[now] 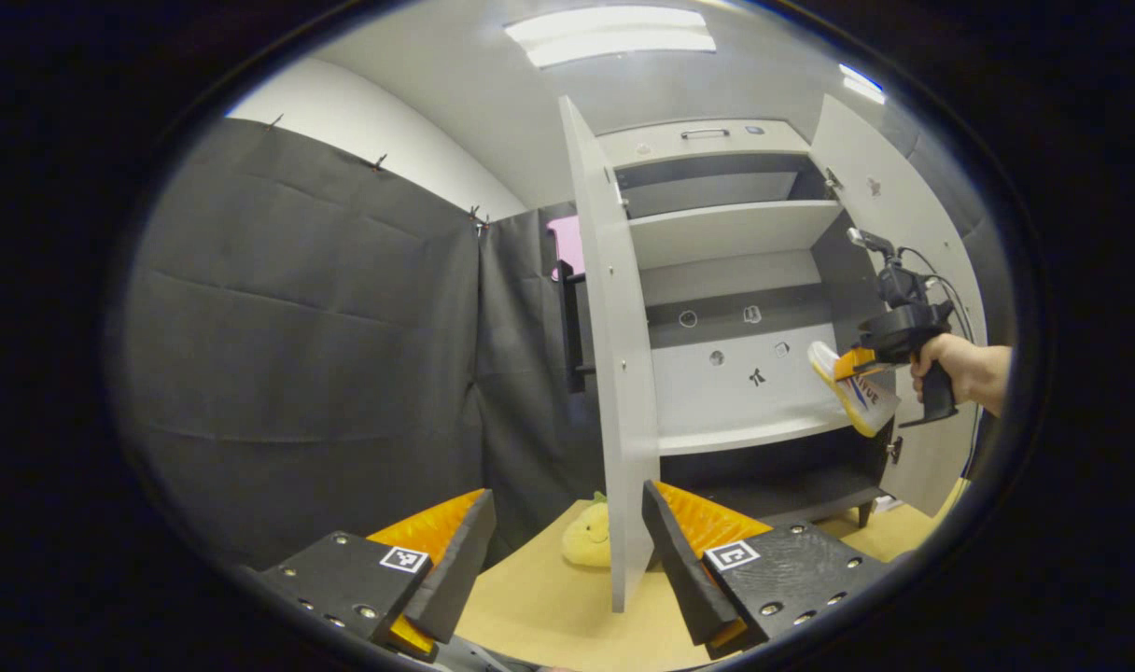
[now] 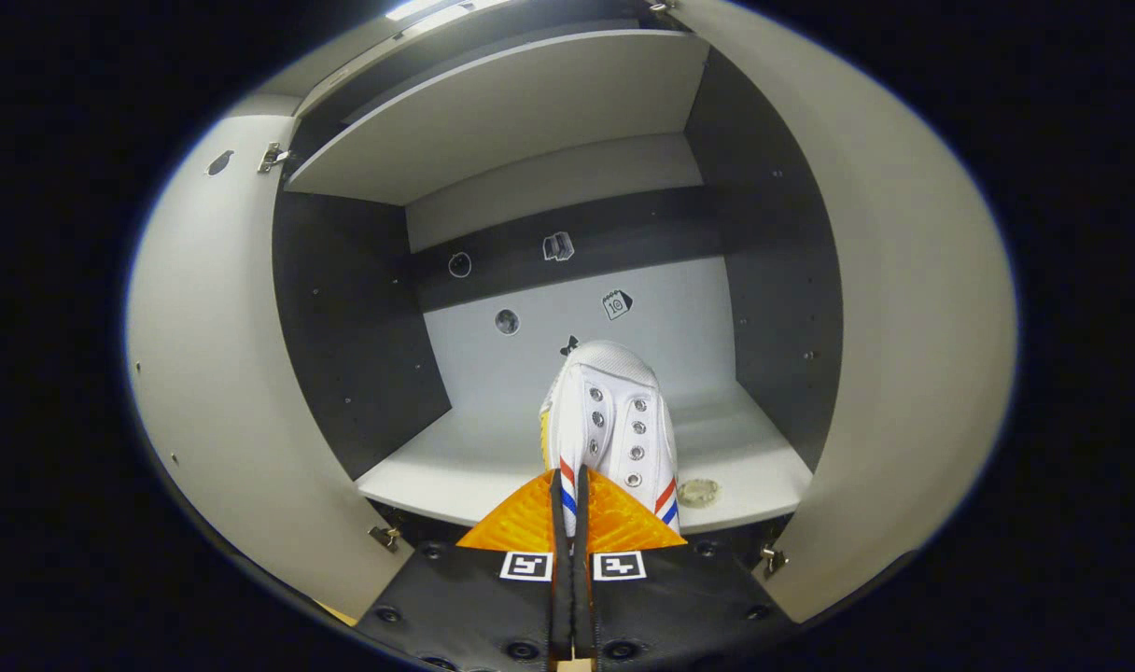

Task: Grab one shoe with the right hand and put it into the shoe cabinet, grab the other shoe with the left hand and put it into the shoe cabinet; then close the right door with the right hand and the left door with the left hand.

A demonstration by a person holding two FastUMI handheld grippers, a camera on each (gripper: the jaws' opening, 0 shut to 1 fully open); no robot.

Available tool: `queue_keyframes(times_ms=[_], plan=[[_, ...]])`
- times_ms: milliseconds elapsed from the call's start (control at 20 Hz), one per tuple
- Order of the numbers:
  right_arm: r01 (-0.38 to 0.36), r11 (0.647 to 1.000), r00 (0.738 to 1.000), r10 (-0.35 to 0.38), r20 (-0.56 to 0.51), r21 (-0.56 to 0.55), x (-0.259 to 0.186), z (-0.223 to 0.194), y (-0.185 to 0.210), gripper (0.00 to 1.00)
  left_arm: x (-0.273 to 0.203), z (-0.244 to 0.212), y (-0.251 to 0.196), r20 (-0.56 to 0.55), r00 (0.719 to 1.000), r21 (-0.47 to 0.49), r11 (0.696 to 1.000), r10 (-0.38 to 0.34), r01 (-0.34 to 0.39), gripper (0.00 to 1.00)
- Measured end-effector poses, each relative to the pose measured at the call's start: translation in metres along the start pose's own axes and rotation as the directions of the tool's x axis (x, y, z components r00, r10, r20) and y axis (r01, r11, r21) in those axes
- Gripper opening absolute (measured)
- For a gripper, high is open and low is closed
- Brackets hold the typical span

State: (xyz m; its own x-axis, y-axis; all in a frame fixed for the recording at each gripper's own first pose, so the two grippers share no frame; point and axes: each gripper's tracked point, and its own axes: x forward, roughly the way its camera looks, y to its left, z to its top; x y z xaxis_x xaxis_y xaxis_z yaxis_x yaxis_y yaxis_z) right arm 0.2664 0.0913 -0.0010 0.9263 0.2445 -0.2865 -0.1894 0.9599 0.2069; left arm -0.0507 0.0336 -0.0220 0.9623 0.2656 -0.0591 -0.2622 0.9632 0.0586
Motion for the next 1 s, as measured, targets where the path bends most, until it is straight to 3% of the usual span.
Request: queue_keyframes(times_ms=[200,350,600,650,700,750,800,950,1000], plan=[[0.050,0.998,0.998,-0.051,-0.025,-0.022,0.050,0.015,-0.010,0.02,-0.005,-0.005,0.003,-0.012,1.000,-0.002,1.000,0.010,-0.010,0.92],[0.067,0.997,0.992,-0.070,-0.104,-0.029,0.088,0.008,-0.012,0.01,-0.010,-0.012,0.007,-0.028,0.999,-0.012,1.000,0.015,-0.015,0.91],[0.100,0.994,0.979,-0.107,-0.173,-0.050,0.111,-0.009,-0.014,0.00,-0.011,-0.020,0.002,-0.054,0.999,-0.010,1.000,-0.001,0.000,0.91],[0.086,0.996,0.986,-0.090,-0.143,-0.038,0.112,-0.003,-0.010,0.10,-0.009,-0.024,-0.001,-0.059,0.998,-0.010,1.000,-0.009,0.009,0.92],[0.084,0.996,0.990,-0.086,-0.116,-0.023,0.108,0.004,-0.006,0.14,-0.007,-0.027,-0.006,-0.069,0.997,-0.011,1.000,-0.022,0.022,0.92],[0.071,0.997,0.994,-0.071,-0.086,-0.011,0.103,0.015,-0.002,0.27,-0.006,-0.032,-0.010,-0.079,0.996,-0.013,0.999,-0.035,0.034,0.92],[0.060,0.998,0.996,-0.060,-0.066,-0.005,0.097,0.023,0.000,0.29,-0.004,-0.035,-0.014,-0.089,0.995,-0.016,0.999,-0.053,0.051,0.92],[0.042,0.999,0.999,-0.041,0.024,-0.033,0.060,0.046,0.003,0.95,0.004,-0.042,-0.036,-0.101,0.987,-0.036,0.992,-0.124,0.121,0.92],[0.039,0.998,0.998,-0.037,0.056,-0.040,0.047,0.053,0.003,1.00,0.007,-0.044,-0.045,-0.103,0.983,-0.043,0.988,-0.153,0.149,0.91]])
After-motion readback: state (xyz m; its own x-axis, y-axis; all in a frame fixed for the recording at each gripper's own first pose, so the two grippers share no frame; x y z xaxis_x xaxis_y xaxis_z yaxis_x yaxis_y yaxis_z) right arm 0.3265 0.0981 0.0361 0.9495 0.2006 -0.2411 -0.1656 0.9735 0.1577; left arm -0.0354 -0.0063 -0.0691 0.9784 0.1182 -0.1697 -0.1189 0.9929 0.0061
